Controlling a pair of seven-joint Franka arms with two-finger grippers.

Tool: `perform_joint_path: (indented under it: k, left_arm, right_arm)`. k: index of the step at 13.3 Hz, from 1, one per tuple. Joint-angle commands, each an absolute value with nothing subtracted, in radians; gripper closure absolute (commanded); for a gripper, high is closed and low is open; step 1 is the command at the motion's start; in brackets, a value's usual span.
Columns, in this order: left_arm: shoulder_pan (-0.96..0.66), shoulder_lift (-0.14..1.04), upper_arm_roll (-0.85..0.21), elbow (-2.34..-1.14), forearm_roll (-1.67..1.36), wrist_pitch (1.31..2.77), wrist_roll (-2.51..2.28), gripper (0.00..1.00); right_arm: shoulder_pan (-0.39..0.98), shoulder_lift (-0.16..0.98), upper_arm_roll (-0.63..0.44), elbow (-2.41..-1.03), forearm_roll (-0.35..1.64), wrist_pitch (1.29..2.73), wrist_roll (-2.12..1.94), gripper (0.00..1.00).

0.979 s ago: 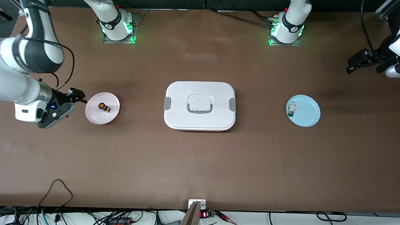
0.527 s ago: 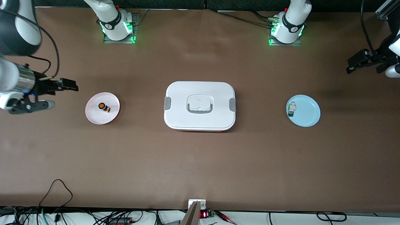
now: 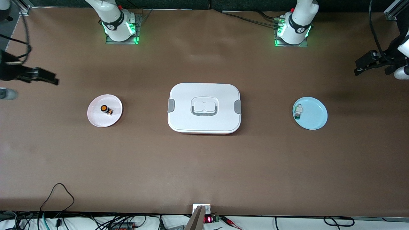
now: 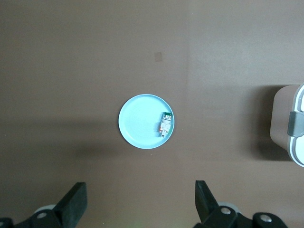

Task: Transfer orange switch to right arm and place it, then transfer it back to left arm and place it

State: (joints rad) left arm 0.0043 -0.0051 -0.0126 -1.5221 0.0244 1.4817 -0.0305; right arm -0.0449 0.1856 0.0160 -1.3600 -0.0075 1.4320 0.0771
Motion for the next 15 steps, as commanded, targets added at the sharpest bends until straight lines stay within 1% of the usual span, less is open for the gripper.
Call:
perform_joint_path:
  k: [1, 5, 7, 9, 11, 15]
  left_arm:
    - [0.008, 0.006, -0.014, -1.497, 0.04, 1.463, -0.034, 0.0]
    - [0.008, 0.006, -0.012, -1.497, 0.04, 1.463, -0.034, 0.0]
    - [0.008, 0.006, -0.011, -1.497, 0.04, 1.463, -0.034, 0.0]
    - [0.008, 0.006, -0.011, -1.497, 0.04, 1.463, -0.034, 0.0]
    - [0.008, 0.006, -0.011, -1.499, 0.04, 1.463, -0.034, 0.0]
    - [0.008, 0.006, -0.011, -1.499, 0.04, 1.463, -0.034, 0.0]
  right_arm:
    - [0.02, 0.186, -0.103, -1.382, -0.018, 1.488, 0.055, 0.0]
    - [0.012, 0.164, -0.103, -1.405, -0.021, 1.491, 0.06, 0.0]
    - [0.015, 0.083, -0.103, -1.532, -0.025, 1.521, 0.054, 0.0]
    - [0.017, -0.01, -0.101, -1.678, -0.025, 1.609, -0.024, 0.0]
    - [0.018, -0.021, -0.095, -1.675, -0.025, 1.6, -0.037, 0.0]
    - [0.017, -0.009, -0.094, -1.608, -0.023, 1.581, -0.023, 0.0]
